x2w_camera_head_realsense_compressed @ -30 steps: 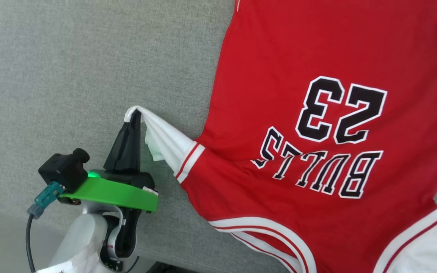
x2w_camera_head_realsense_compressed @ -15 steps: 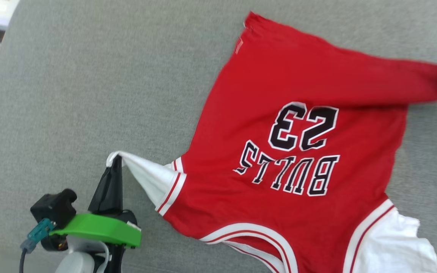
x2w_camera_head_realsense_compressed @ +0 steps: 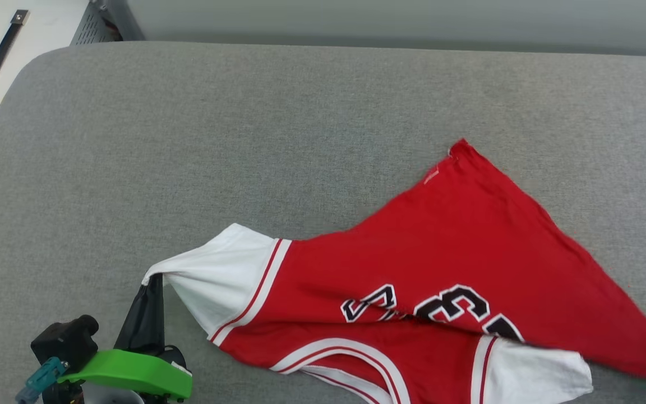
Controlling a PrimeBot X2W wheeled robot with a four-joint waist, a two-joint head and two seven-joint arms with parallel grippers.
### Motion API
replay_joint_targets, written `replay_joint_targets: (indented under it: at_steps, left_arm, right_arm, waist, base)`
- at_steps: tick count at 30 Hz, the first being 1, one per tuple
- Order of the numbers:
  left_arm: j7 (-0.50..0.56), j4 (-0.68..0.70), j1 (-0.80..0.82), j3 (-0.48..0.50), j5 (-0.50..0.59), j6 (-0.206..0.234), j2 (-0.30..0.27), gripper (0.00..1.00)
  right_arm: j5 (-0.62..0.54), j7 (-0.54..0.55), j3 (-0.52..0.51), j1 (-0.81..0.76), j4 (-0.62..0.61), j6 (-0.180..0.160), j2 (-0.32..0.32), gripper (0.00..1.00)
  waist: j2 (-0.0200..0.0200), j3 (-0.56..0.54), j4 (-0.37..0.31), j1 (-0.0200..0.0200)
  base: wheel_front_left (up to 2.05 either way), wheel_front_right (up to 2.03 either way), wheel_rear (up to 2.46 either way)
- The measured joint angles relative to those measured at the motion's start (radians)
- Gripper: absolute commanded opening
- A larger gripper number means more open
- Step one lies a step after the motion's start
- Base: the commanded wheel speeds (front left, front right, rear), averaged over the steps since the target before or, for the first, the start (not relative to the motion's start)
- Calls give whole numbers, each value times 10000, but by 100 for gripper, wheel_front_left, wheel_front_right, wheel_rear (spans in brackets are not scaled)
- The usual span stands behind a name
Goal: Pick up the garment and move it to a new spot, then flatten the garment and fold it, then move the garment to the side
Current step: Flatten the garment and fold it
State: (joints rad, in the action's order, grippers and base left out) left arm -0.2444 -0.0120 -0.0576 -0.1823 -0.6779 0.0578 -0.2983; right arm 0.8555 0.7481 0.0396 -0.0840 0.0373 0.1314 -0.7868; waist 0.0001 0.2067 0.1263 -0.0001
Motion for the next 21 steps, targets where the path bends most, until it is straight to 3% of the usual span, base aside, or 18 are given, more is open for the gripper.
replay_joint_targets:
  at_steps: [7,8,9,15,21]
  left_arm:
    - [35,-8,-21,-54,2,4,-27,0]
    - [36,-15,-21,-52,2,6,-35,0]
    - [44,-17,-21,-52,2,6,-48,0]
    - [79,-44,-19,-104,2,10,-109,0]
    - [146,29,76,-345,46,23,-107,0]
  right_arm:
    - [-734,100,-466,-1898,-385,0,1348,0]
    - [-805,15,-587,-1894,-445,0,1507,34]
    - [-872,-63,-692,-1886,-543,0,1643,100]
    - [-1290,-435,-1453,-1283,-1705,-2,1912,100]
    - [-1367,-662,-2033,462,-3329,-2,1755,100]
  waist:
    - [0,-142,-224,0]
    - [0,-138,-241,0]
    - [0,-134,-261,0]
    - [0,-200,-263,0]
    - [0,-91,-57,0]
  base:
    - [0,0,0]
    - [0,0,0]
    - [0,0,0]
    - [0,0,0]
    - [0,0,0]
